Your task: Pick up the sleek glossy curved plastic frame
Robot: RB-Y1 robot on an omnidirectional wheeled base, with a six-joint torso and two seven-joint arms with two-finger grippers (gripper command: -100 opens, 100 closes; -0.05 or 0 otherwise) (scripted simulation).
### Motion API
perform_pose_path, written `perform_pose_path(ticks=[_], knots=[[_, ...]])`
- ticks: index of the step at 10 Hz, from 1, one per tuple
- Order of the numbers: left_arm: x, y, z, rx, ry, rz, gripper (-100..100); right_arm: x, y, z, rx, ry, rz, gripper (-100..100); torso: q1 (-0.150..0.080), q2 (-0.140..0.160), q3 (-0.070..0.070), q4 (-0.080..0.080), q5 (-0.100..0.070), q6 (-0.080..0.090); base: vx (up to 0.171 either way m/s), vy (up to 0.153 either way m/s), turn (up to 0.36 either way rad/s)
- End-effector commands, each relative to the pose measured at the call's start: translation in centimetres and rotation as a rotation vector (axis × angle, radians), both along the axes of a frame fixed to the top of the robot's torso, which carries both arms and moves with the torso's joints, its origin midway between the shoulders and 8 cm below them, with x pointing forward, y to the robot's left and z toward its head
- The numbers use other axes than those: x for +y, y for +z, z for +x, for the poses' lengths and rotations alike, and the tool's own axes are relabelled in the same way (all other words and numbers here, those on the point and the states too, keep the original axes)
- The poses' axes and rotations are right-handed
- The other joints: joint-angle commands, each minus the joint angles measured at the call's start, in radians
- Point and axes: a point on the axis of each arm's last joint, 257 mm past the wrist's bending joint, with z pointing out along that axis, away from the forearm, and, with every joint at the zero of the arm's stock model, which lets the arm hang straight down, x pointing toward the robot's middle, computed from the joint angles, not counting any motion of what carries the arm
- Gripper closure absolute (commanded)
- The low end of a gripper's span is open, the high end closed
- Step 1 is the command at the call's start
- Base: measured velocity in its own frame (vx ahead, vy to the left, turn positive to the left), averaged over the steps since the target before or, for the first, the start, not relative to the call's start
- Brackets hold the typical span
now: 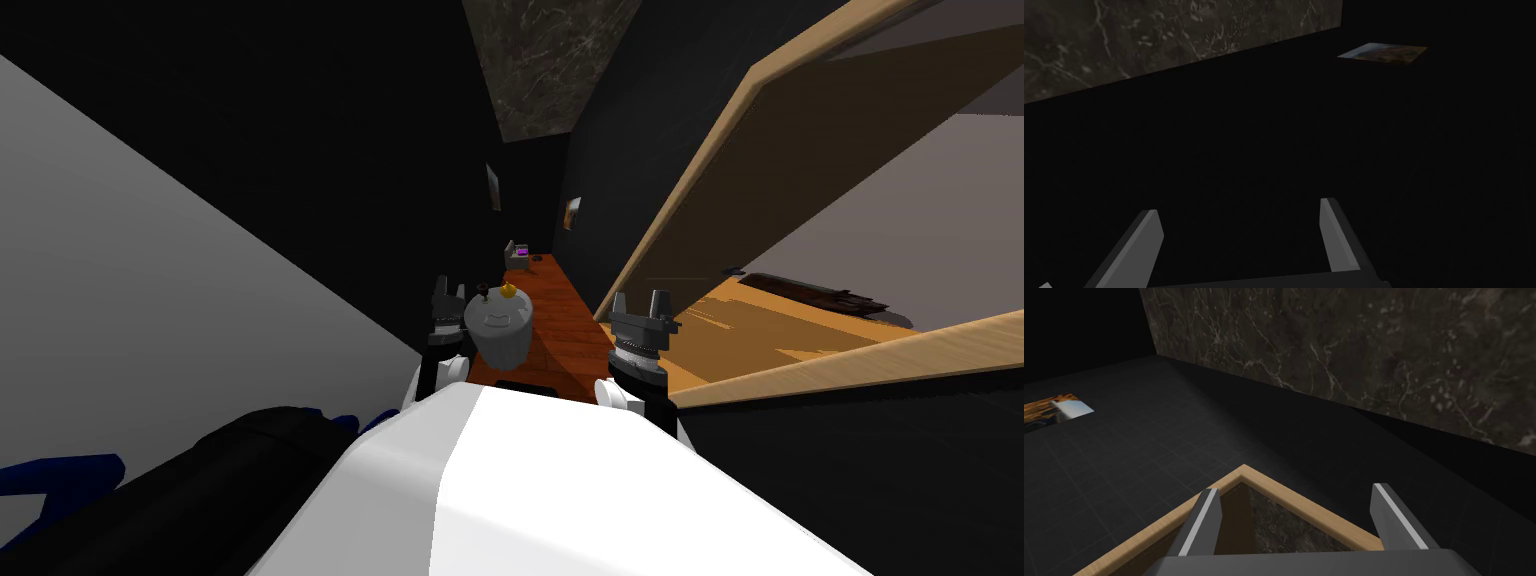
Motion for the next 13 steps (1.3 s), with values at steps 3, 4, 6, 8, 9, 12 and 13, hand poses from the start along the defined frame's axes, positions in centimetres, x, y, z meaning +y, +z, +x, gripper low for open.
perform_pose_path(ticks=[3,4,6,8,9,12,13], knots=[[-0.9,-2.7,2.6,0.085,-0.041,0.039,-100,0.0,0.0,0.0,0.000,0.000,0.000,0,-0.001,0.000,0.000,0.000,0.000,0.000,-0.011,-0.012,-0.051],[-1.1,-3.7,3.6,0.118,-0.052,0.050,-100,0.0,0.0,0.0,0.000,0.000,0.000,0,-0.001,0.001,0.000,0.000,0.000,0.000,-0.018,-0.019,-0.073],[-1.6,-5.9,5.8,0.187,-0.075,0.078,-100,0.0,0.0,0.0,0.000,0.000,0.000,0,-0.001,0.001,0.000,0.000,0.000,0.000,-0.019,-0.023,-0.089],[-1.6,-8.0,7.4,0.246,-0.083,0.093,-100,0.0,0.0,0.0,0.000,0.000,0.000,0,-0.001,0.001,0.000,0.000,0.000,0.000,-0.013,-0.018,-0.070],[-1.7,-9.6,8.8,0.297,-0.091,0.110,-100,0.0,0.0,0.0,0.000,0.000,0.000,0,-0.001,0.000,0.000,0.000,0.000,0.000,-0.008,-0.013,-0.078],[-1.7,-11.5,10.3,0.354,-0.097,0.130,-100,0.0,0.0,0.0,0.000,0.000,0.000,0,-0.001,0.000,0.000,0.000,0.000,0.000,-0.009,-0.012,-0.059],[-1.7,-13.1,11.7,0.405,-0.102,0.153,-100,0.0,0.0,0.0,0.000,0.000,0.000,0,-0.001,0.000,0.000,0.000,0.000,0.000,-0.011,-0.015,-0.113]])
